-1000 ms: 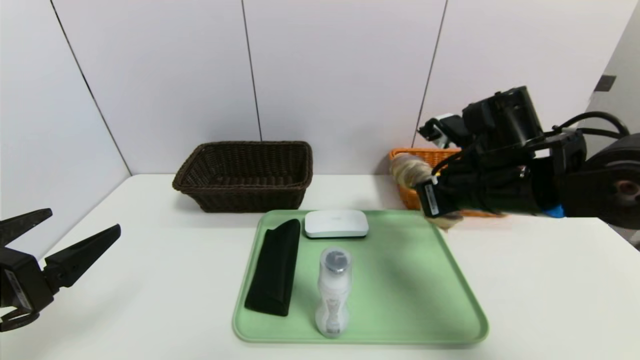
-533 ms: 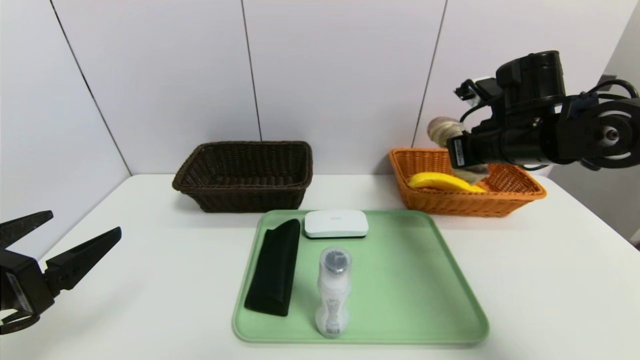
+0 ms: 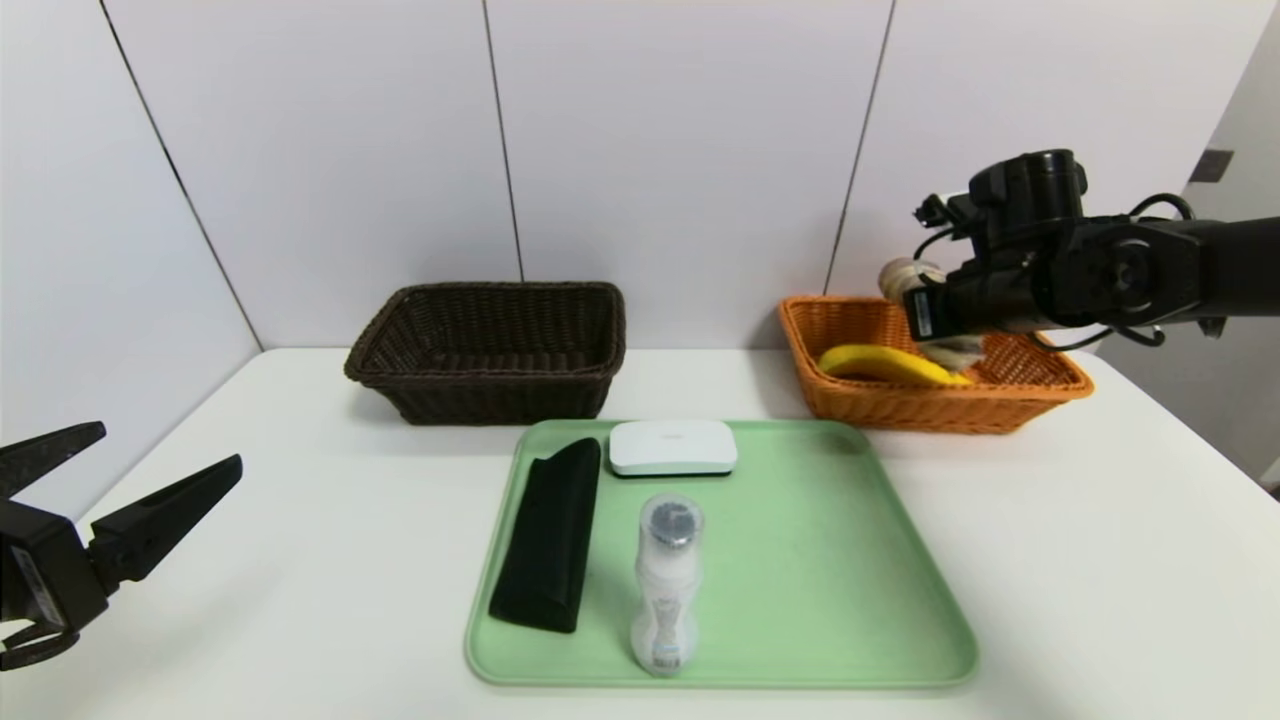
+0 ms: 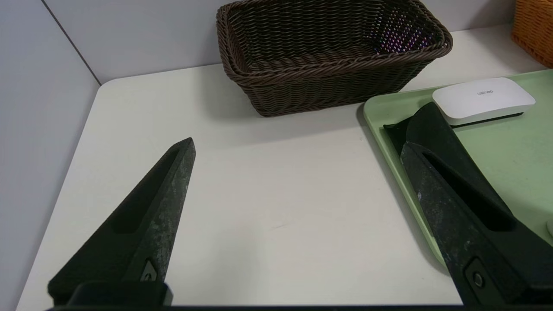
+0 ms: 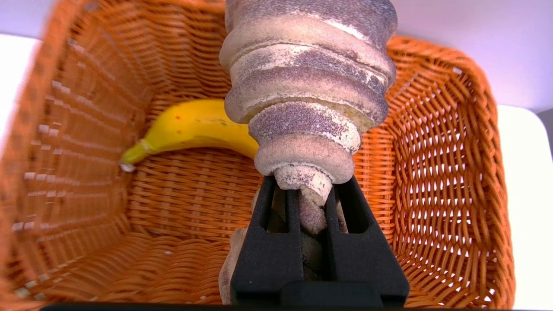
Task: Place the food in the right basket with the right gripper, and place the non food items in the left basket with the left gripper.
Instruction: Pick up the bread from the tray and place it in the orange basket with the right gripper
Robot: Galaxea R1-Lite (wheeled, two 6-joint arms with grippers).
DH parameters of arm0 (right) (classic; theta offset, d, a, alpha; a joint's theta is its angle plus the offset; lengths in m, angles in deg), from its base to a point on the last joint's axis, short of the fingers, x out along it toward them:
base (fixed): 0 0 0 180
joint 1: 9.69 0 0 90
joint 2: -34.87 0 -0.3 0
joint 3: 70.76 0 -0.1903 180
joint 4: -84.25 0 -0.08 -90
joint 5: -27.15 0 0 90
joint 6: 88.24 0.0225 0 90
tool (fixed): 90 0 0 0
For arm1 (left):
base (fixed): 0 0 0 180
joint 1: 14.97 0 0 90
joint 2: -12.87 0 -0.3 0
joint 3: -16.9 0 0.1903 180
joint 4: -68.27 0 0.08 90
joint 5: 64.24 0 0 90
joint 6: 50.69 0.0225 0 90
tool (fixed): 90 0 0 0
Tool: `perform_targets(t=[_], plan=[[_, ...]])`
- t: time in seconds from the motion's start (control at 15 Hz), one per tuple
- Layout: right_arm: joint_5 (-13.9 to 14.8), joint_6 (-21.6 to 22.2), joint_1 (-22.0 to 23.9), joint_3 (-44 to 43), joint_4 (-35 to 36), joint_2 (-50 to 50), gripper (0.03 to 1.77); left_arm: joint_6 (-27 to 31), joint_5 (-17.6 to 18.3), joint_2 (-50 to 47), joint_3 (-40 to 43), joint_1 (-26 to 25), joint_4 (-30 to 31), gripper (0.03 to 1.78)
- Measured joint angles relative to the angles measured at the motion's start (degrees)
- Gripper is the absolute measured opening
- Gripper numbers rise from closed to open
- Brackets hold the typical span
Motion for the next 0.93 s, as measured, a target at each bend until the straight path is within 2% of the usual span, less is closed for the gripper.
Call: perform_targets(t=[0.47,0.93], plan=[[0.68,0.00,1.77,-2.04,0.94,4.58,0.18,0.11,0.01,0.05,0.00,0.00,0.00,1.69],[3.11,-0.59,2.01,-5.07,1.73,7.36,0.21,0.10,0.32,0.43,-0.16,-0.01,0.02,1.69]])
